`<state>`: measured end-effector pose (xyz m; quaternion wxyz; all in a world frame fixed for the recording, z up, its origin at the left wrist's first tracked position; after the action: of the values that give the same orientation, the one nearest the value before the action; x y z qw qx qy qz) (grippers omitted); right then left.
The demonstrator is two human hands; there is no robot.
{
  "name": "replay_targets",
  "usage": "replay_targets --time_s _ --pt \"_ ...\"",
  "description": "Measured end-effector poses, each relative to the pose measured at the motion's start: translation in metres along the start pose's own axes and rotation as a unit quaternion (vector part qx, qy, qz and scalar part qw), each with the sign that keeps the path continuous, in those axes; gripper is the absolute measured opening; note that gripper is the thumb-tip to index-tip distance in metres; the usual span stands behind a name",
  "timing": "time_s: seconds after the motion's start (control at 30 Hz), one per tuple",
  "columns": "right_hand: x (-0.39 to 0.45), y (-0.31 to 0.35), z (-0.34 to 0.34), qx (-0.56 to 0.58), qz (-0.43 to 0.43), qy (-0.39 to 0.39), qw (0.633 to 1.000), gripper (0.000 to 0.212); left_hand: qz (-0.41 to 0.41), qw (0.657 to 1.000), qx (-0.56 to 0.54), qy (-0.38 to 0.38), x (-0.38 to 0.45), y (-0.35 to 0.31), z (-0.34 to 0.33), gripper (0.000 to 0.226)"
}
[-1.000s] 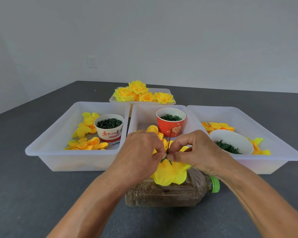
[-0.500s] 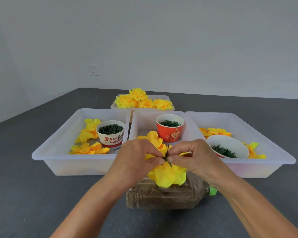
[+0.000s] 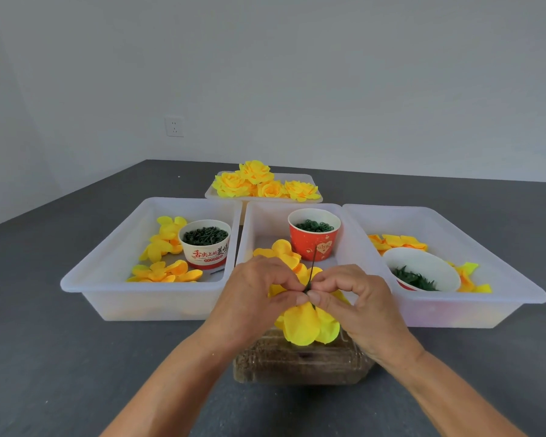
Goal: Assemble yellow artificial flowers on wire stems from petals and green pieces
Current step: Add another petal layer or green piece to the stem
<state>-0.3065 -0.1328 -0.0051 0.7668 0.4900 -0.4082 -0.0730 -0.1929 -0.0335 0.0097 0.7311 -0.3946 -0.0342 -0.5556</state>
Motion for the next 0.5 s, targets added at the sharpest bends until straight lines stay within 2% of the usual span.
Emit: replay_targets --time_s 0.23,0.5 --pt "-0.0029 -0.0051 -0.0024 0.004 0.053 -0.007 0.999 0.004 -0.015 0.999 -0.012 -0.032 -0.005 0.0051 -0.0055 0.005" --pt "-0.0034 -0.0047 -0.0034 -0.021 0.057 -0.009 0.998 0.006 -0.045 0.997 0.022 -0.053 -0.0068 0.0013 -0.0057 0.005"
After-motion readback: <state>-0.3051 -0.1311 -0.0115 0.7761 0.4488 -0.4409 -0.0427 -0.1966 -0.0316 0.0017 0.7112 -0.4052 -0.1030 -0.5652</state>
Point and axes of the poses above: each hand's wrist, its own x-axis towards the middle knuckle, its own z-axis out of the back of the hand, y = z × x, the point moved 5 cm from there along x, towards the middle knuckle, and after that the axes turned 12 degrees about x, right-handed, at the moved point
